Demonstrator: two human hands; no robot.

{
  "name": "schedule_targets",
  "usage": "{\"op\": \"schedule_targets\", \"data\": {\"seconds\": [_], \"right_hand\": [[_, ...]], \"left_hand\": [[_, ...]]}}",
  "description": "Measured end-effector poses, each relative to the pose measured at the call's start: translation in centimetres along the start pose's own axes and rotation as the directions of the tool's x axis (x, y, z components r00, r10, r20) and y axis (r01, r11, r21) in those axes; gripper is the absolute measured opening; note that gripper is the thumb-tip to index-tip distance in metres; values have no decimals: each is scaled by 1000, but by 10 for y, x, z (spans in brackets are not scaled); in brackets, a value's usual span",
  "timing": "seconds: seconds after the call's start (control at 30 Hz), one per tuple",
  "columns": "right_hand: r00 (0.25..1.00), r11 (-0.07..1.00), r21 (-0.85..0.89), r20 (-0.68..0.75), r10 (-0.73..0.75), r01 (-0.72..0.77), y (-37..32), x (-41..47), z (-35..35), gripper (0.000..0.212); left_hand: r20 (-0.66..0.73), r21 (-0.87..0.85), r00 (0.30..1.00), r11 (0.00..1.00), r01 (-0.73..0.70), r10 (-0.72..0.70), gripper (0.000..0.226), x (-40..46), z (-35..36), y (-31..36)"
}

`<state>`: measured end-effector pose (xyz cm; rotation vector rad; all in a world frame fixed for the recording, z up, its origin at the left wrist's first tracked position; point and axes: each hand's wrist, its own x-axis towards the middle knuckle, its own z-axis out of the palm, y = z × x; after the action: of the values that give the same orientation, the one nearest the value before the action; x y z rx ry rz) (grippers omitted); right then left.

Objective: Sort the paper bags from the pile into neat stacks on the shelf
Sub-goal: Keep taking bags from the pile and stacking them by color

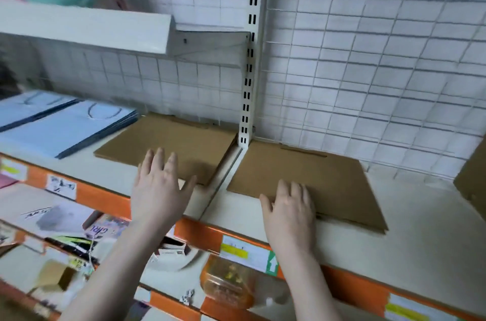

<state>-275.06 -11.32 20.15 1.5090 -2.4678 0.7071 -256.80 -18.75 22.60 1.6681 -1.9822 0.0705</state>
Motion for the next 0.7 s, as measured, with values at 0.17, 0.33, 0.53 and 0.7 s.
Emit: {"op": "schedule_targets", "data": {"seconds": [0.17, 0.33, 0.53, 0.7], "right_hand": [[991, 989, 57, -6, -134, 135, -106, -27, 18, 48], [963, 954, 139, -11, -268, 267, -216, -70, 37, 50], [912, 892, 236, 54, -407, 384, -333, -113, 57, 53], [874, 865, 258, 123, -470, 430, -397, -120, 64, 56]], "left_hand": [[-37, 31, 991, 991, 128, -127, 68, -10, -42, -100], [-134, 32, 964, 971, 238, -231, 64, -32, -83, -215], [-189, 109, 930, 934, 340, -316, 60, -55, -128, -334], [-201, 116, 905, 908, 403, -376, 54, -56, -144, -406]]}}
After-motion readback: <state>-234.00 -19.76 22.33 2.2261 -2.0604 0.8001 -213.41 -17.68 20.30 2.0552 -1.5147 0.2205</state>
